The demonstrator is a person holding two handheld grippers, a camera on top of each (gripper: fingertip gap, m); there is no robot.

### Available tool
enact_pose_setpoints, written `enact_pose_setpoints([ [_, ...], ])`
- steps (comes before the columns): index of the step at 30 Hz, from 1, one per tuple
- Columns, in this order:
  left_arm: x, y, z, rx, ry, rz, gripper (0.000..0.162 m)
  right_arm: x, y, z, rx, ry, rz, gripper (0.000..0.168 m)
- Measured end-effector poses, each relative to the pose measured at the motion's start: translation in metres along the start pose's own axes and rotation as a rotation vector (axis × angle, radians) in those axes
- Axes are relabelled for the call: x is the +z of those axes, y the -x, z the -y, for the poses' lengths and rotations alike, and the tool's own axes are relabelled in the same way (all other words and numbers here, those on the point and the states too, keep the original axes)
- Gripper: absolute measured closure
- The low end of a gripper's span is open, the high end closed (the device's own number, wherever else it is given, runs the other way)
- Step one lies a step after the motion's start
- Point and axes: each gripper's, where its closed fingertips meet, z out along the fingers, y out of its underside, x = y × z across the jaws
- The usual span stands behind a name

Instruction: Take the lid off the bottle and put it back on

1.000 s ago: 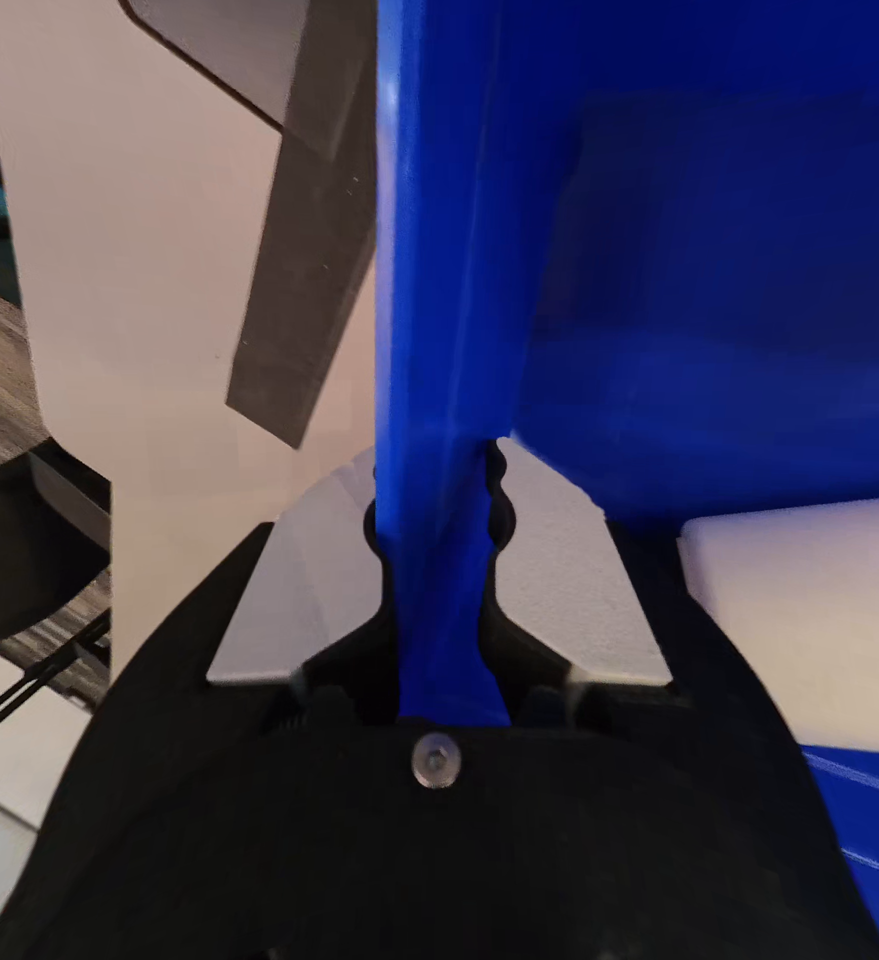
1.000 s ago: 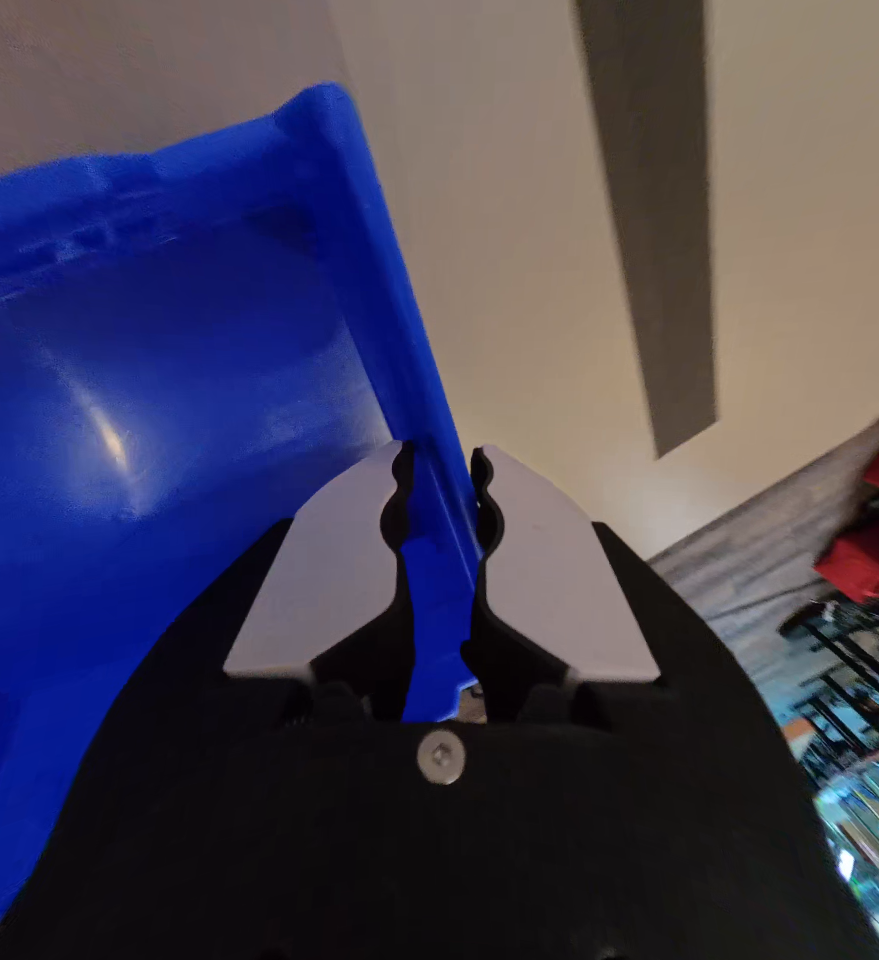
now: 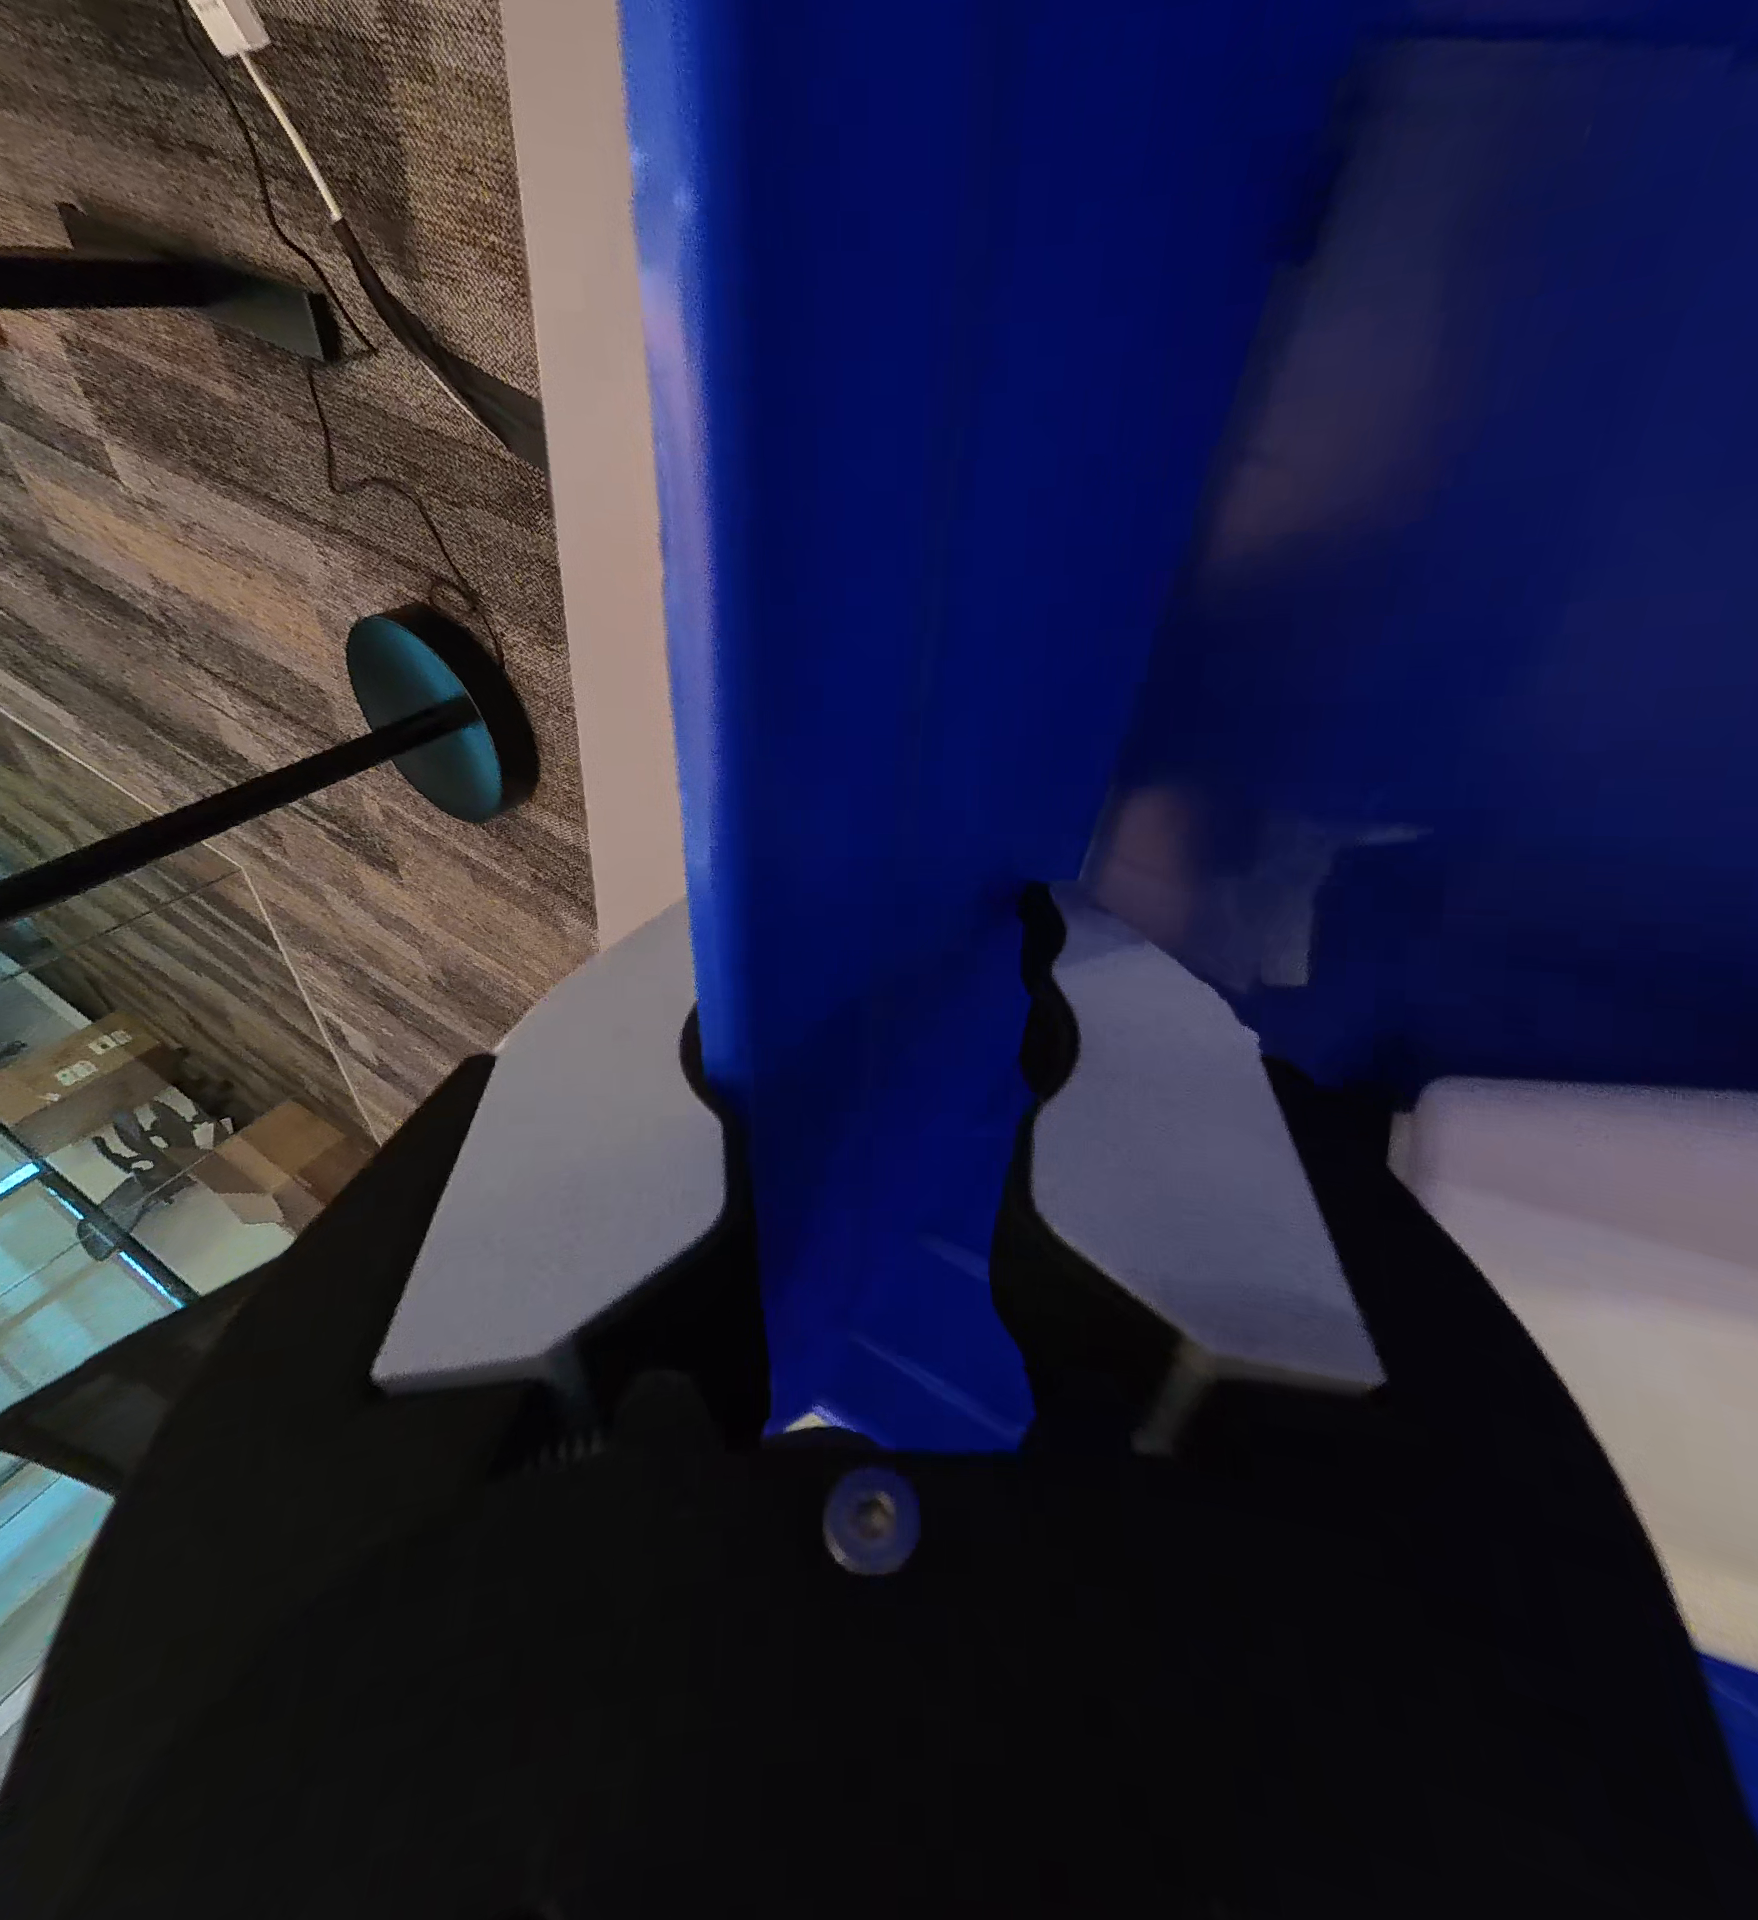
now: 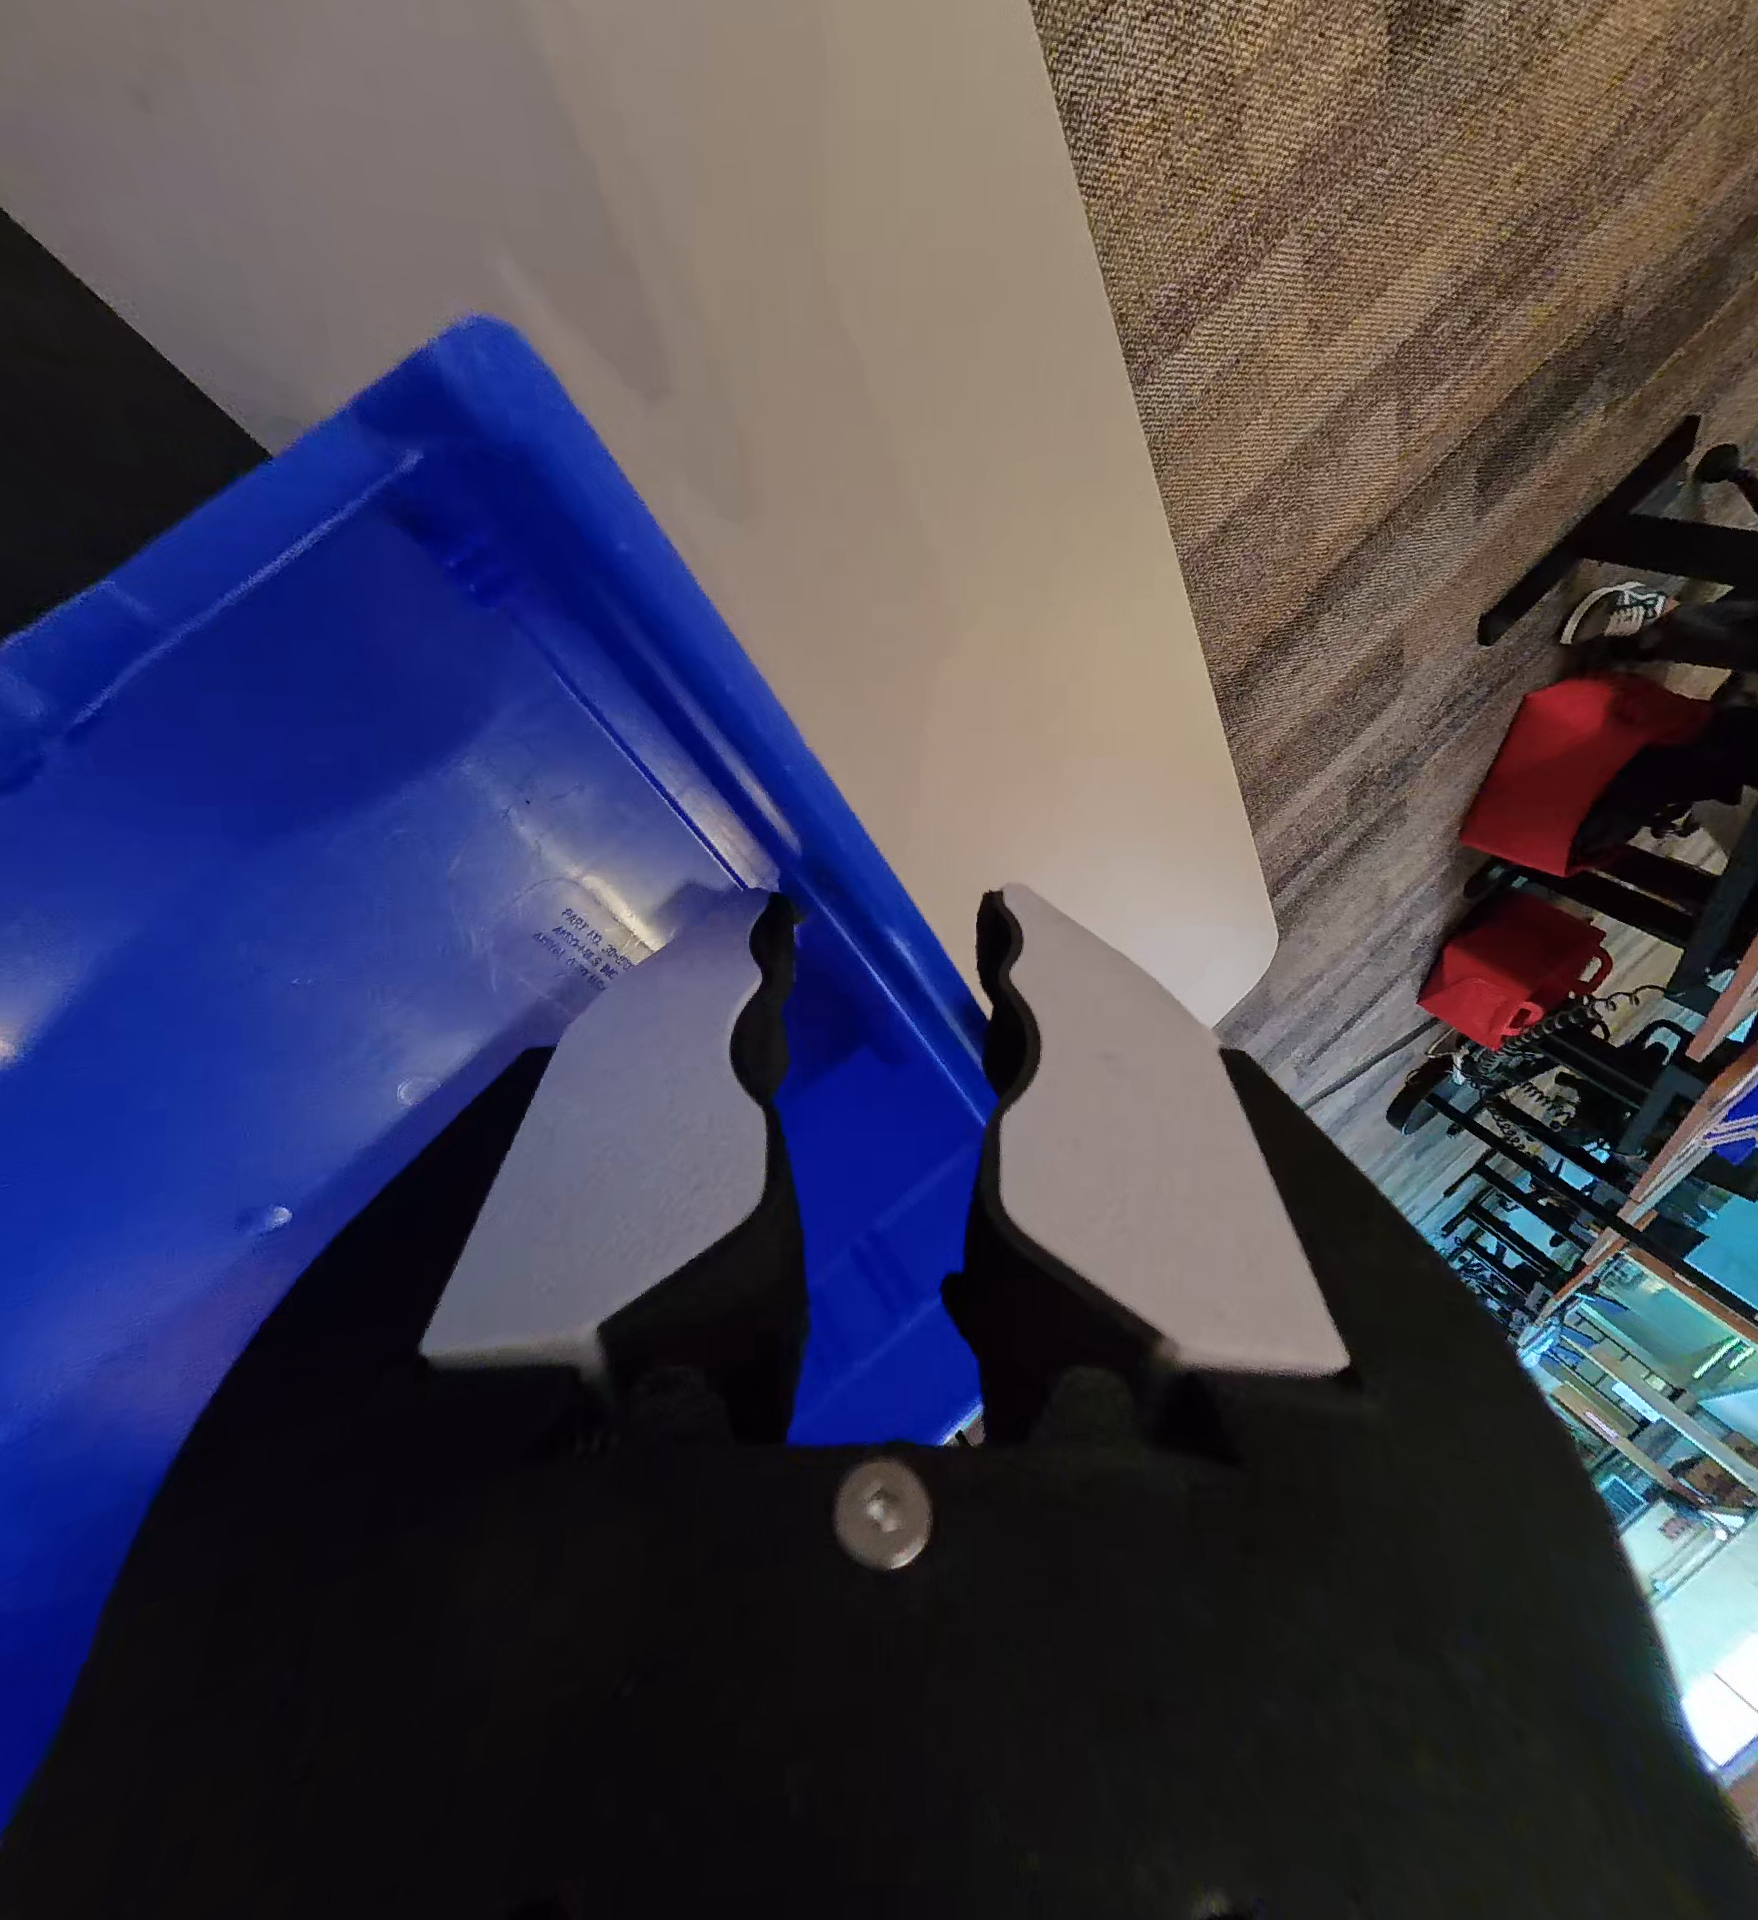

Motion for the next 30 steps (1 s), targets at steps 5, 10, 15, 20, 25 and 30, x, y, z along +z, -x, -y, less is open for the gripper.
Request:
enact_pose_setpoints([
  [5, 0.0, 0.001, 0.001, 0.004, 0.004, 0.007, 0.108, 0.0, 0.0, 0.0, 0.002, 0.005, -0.007, 0.133],
  [10, -0.006, 0.002, -0.003, -0.062, 0.003, 0.028, 0.1, -0.002, -0.004, -0.001, 0.081, -0.036, -0.051, 0.124],
  [15, -0.053, 0.011, -0.035, -0.263, -0.038, 0.094, 0.088, -0.074, -0.01, -0.004, 0.221, -0.287, -0.143, 0.091],
  [20, -0.147, -0.021, -0.038, -0.527, -0.347, 0.104, 0.081, -0.172, 0.051, -0.014, 0.259, -0.582, -0.125, 0.086],
  [25, -0.253, -0.127, 0.029, -0.485, -0.732, -0.023, 0.095, -0.242, 0.175, -0.007, 0.161, -0.854, 0.054, 0.097],
  [30, -0.292, -0.243, 0.122, -0.365, -0.908, -0.132, 0.092, -0.255, 0.293, 0.02, 0.068, -0.986, 0.301, 0.115],
])
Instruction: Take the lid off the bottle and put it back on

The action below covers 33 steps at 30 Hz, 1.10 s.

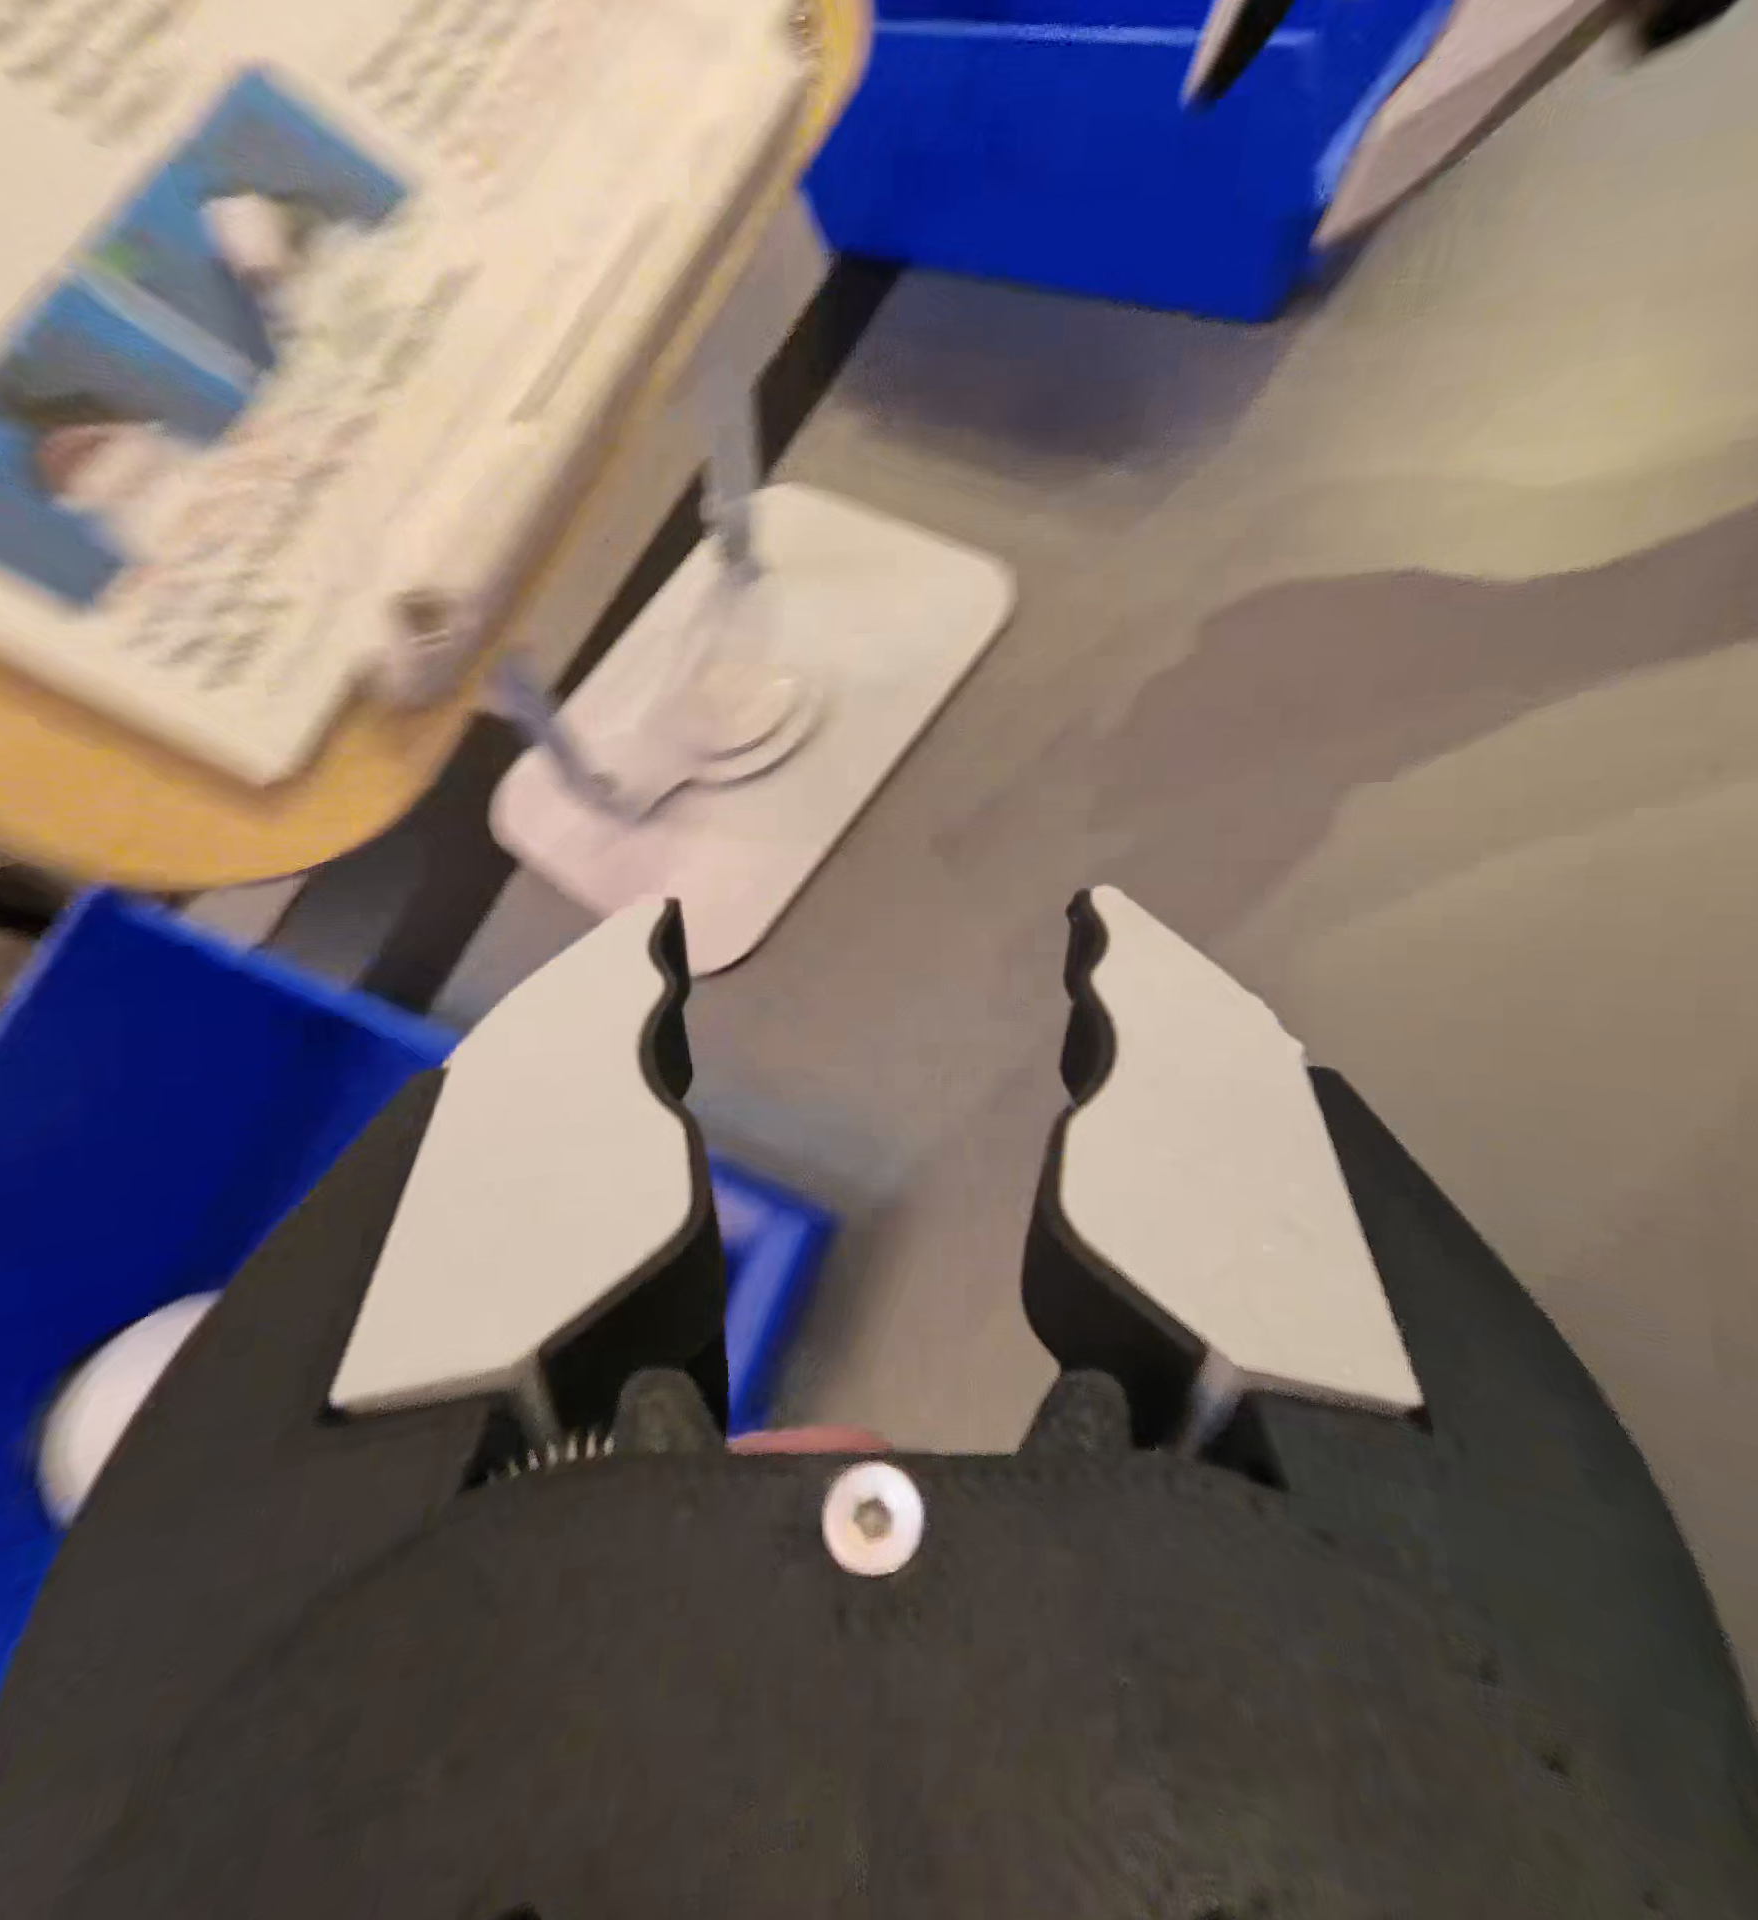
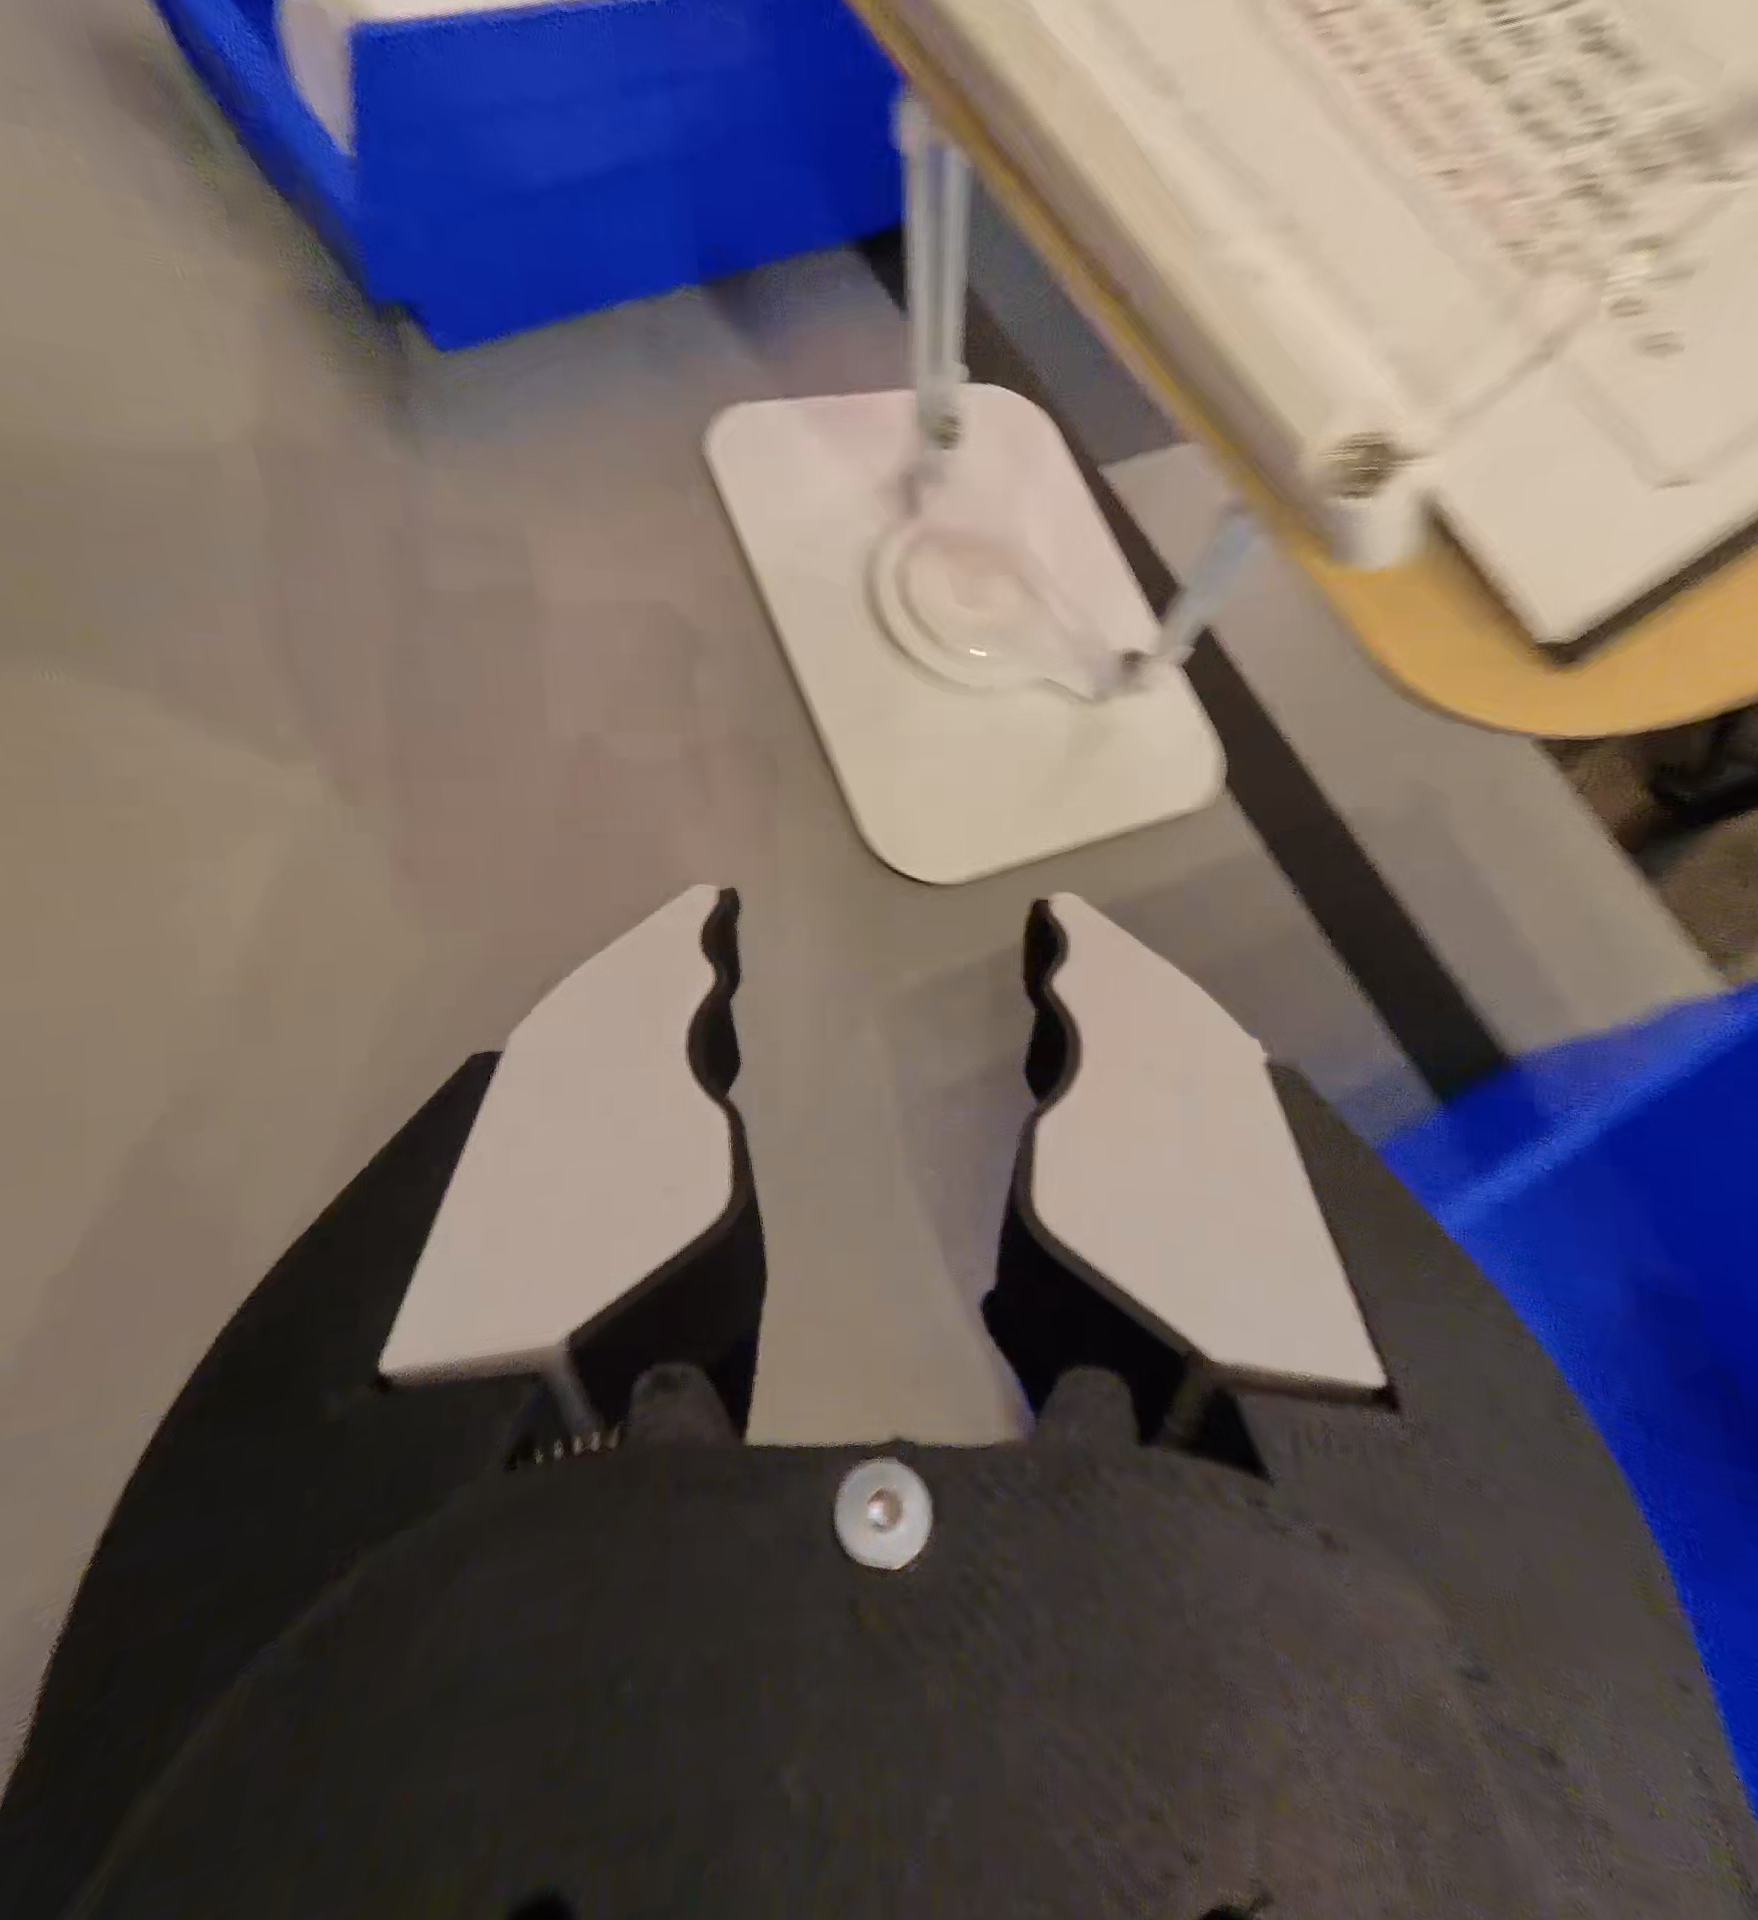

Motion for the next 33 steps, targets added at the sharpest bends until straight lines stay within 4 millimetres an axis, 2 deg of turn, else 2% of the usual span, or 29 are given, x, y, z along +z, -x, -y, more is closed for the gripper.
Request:
enact_pose_setpoints([
  [1, 0.016, -0.024, 0.001, -0.005, -0.015, -0.046, 0.091, 0.01, 0.013, -0.002, 0.021, -0.014, 0.035, 0.121],
  [2, 0.033, -0.041, -0.004, -0.01, 0.002, -0.07, 0.087, 0.021, 0.027, -0.006, 0.043, -0.011, 0.084, 0.12],
  [3, 0.05, -0.052, -0.01, -0.026, 0.023, -0.077, 0.087, 0.032, 0.037, -0.011, 0.063, -0.003, 0.126, 0.118],
  [5, 0.078, -0.078, -0.016, -0.068, 0.022, -0.147, 0.088, 0.051, 0.048, -0.023, 0.073, 0.012, 0.168, 0.126],
  [8, 0.111, -0.085, -0.028, -0.139, 0.044, -0.135, 0.093, 0.073, 0.057, -0.044, 0.098, 0.037, 0.241, 0.136],
  [11, 0.134, -0.087, -0.038, -0.191, 0.072, -0.13, 0.089, 0.083, 0.062, -0.062, 0.105, 0.076, 0.281, 0.144],
  [15, 0.15, -0.088, -0.052, -0.225, 0.136, -0.126, 0.085, 0.093, 0.064, -0.075, 0.085, 0.119, 0.273, 0.134],
  [18, 0.156, -0.087, -0.058, -0.231, 0.195, -0.115, 0.079, 0.101, 0.062, -0.077, 0.104, 0.114, 0.267, 0.092],
  [19, 0.156, -0.086, -0.058, -0.245, 0.199, -0.119, 0.078, 0.103, 0.06, -0.079, 0.11, 0.133, 0.252, 0.071],
  [20, 0.157, -0.085, -0.059, -0.25, 0.199, -0.111, 0.079, 0.105, 0.06, -0.08, 0.105, 0.144, 0.239, 0.061],
  [25, 0.158, -0.083, -0.058, -0.259, 0.2, -0.097, 0.076, 0.108, 0.058, -0.083, 0.101, 0.163, 0.214, 0.04],
  [28, 0.159, -0.084, -0.058, -0.257, 0.201, -0.101, 0.072, 0.108, 0.059, -0.083, 0.095, 0.158, 0.221, 0.04],
  [33, 0.163, -0.088, -0.057, -0.247, 0.217, -0.115, 0.051, 0.107, 0.059, -0.085, 0.093, 0.165, 0.225, 0.034],
])
